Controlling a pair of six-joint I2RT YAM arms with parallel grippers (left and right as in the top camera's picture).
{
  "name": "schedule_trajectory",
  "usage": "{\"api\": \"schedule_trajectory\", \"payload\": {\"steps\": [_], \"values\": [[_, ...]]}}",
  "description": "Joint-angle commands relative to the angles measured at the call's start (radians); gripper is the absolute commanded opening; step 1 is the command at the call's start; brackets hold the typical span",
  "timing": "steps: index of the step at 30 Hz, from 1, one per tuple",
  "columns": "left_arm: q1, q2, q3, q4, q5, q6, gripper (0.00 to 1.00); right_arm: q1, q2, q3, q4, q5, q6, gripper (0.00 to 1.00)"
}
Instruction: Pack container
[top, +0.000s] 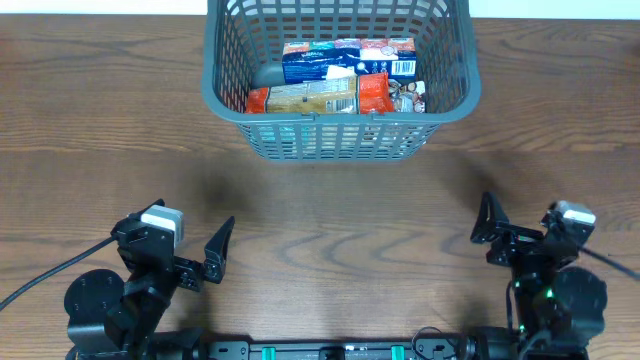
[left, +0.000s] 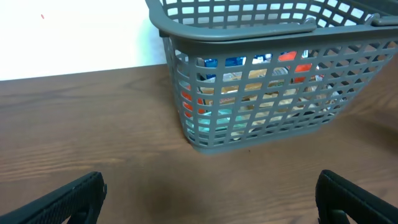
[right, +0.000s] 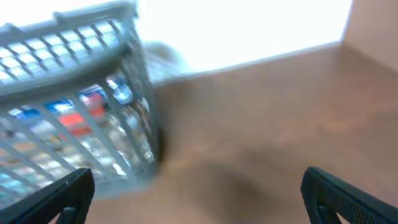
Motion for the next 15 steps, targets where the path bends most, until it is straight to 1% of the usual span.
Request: {"api": "schedule_trajectory", "payload": {"steps": [1,4,6,11,15], "values": [[-0.005,-0.002,-0.002,-0.001,0.017,0.006,0.99,0.04,-0.045,-0.081,0.093,-0.035,-0.052,0.99],[-0.005,-0.002,-0.002,-0.002,0.017,0.006,0.99,0.082,-0.078,-0.152,0.211,-0.041,-0.114,0.99],[-0.005,-0.002,-0.002,-0.002,0.017,0.006,0.99,0.11,-0.095,-0.189,0.261,-0.041,-0.16,0.99],[-0.005,-0.002,-0.002,-0.001,0.017,0.006,0.99,0.174,-0.14,-0.257,0.297,-0.04,-0.278,0.99],[-0.005,-0.002,-0.002,-0.001,0.017,0.006,0.99,0.188,-0.183,-0.303,0.299,-0.03,-0.29,0.99]]}}
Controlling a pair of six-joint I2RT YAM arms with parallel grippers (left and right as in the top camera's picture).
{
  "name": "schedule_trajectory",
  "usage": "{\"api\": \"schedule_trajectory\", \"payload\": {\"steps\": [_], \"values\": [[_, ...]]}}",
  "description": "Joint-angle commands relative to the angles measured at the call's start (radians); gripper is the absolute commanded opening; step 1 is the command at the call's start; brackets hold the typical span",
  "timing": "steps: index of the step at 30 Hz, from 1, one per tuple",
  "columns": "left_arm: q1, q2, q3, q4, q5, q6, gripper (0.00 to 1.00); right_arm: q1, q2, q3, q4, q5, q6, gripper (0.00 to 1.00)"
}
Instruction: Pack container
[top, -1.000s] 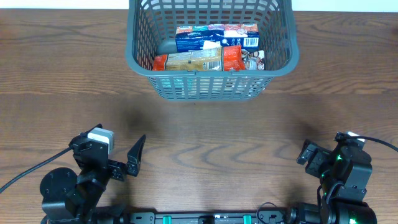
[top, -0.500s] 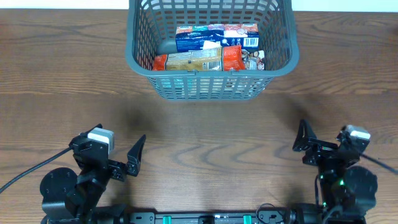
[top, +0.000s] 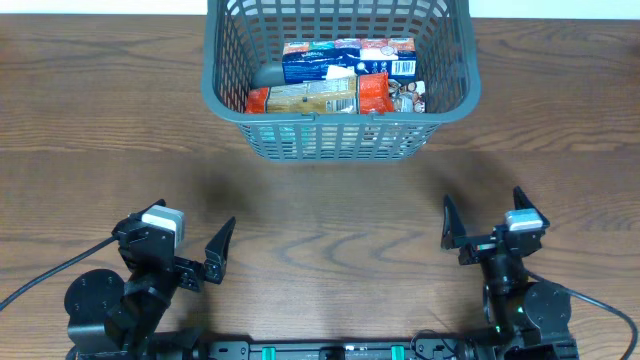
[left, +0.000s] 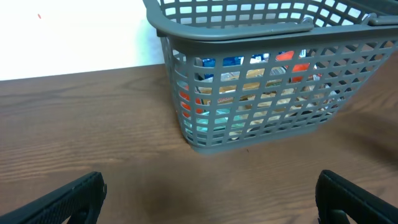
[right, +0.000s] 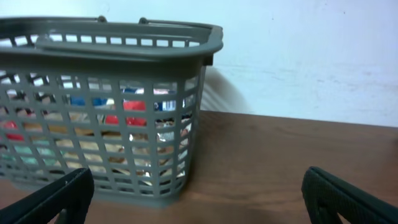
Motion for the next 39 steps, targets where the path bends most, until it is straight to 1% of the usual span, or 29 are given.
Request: {"api": "schedule_trajectory", "payload": {"steps": [1,4,8,12,17,25,39], "values": [[-0.004,-0.002,-0.002,-0.001,0.01,0.006,0.99,0.016,-0.046,-0.047,0.003,0.005,-0.057,0.99],[-0.004,-0.002,-0.002,0.0,0.01,0.006,0.99,0.016,-0.085,-0.088,0.01,0.009,-0.061,0.99],[-0.004,-0.002,-0.002,-0.001,0.01,0.006,0.99,0.016,-0.086,-0.122,0.027,0.016,-0.063,0.99],[-0.004,-0.002,-0.002,-0.001,0.01,0.006,0.99,0.016,-0.086,-0.127,0.023,0.044,-0.11,0.99],[-0.004,-0.002,-0.002,-0.001,0.01,0.006,0.99,0.016,-0.086,-0.127,-0.037,0.104,-0.113,0.99],[-0.004,-0.002,-0.002,0.0,0.01,0.006,0.99,0.016,-0.086,-0.127,-0.21,0.113,-0.112,0.99],[-0.004,-0.002,-0.002,0.0,0.01,0.006,0.99,0.01,-0.086,-0.127,-0.209,0.129,-0.112,0.99]]}}
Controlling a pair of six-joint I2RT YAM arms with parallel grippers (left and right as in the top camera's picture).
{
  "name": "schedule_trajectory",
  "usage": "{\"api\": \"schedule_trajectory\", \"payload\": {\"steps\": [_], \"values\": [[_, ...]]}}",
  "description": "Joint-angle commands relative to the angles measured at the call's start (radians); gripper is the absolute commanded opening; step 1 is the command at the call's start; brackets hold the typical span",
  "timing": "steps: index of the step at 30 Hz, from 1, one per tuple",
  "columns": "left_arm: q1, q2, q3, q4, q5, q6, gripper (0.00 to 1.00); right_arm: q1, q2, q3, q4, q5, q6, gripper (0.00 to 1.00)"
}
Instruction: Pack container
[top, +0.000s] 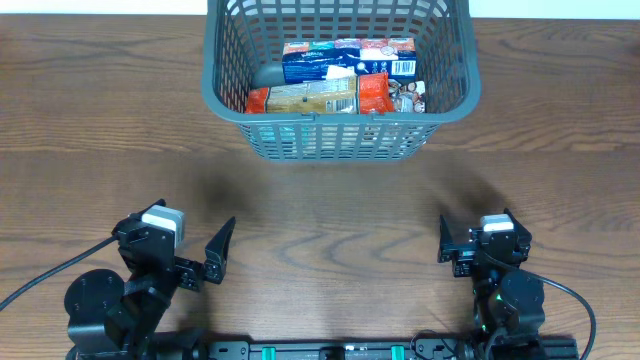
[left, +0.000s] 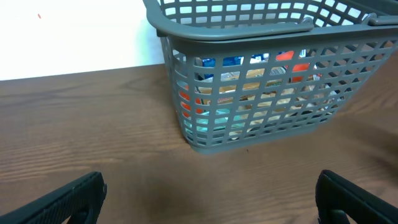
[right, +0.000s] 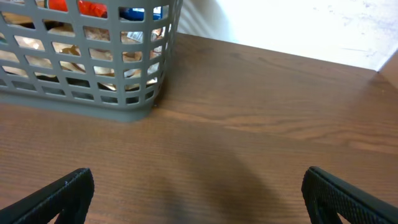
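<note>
The grey plastic basket (top: 335, 142) stands at the far middle of the table. Inside lie a blue packet (top: 345, 60), a tan and orange packet (top: 310, 97) and a red packet (top: 375, 92). The left wrist view shows the basket (left: 249, 134) ahead, and the right wrist view shows its corner (right: 93, 102) at upper left. My left gripper (top: 178, 245) is open and empty near the front left edge, well short of the basket. My right gripper (top: 478, 240) is open and empty at the front right, over bare wood. Nothing is between either pair of fingers.
The brown wooden table (top: 330, 200) stretches between the basket and both grippers. A white wall (right: 298, 25) rises behind the table's far edge. A black cable (top: 50, 270) trails from the left arm's base.
My right gripper has drawn back a little toward the front edge and tipped down, so its view now shows mostly table and only the basket's lower corner. The left arm is unchanged.
At first my right gripper was out at the front right, turned left, its view blurred. Then it stood further left, facing the basket squarely. Now it sits lower and nearer the front edge. The left gripper and the basket's contents stayed put throughout.
</note>
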Motion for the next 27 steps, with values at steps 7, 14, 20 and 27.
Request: {"api": "schedule_trajectory", "payload": {"steps": [7,14,20,27], "values": [[-0.004,-0.002,-0.002,-0.001,0.01,0.006,0.99,-0.014,-0.007,-0.005,0.0,0.032,0.02,0.99],[-0.004,-0.002,-0.002,-0.001,0.01,0.006,0.99,-0.058,-0.007,-0.005,0.0,0.085,0.114,0.99],[-0.004,-0.002,-0.002,-0.001,0.01,0.006,0.99,-0.094,-0.007,-0.005,0.0,0.09,0.162,0.99],[-0.004,-0.002,-0.002,0.0,0.01,0.006,0.99,-0.098,-0.007,-0.005,0.0,0.088,0.166,0.99]]}}
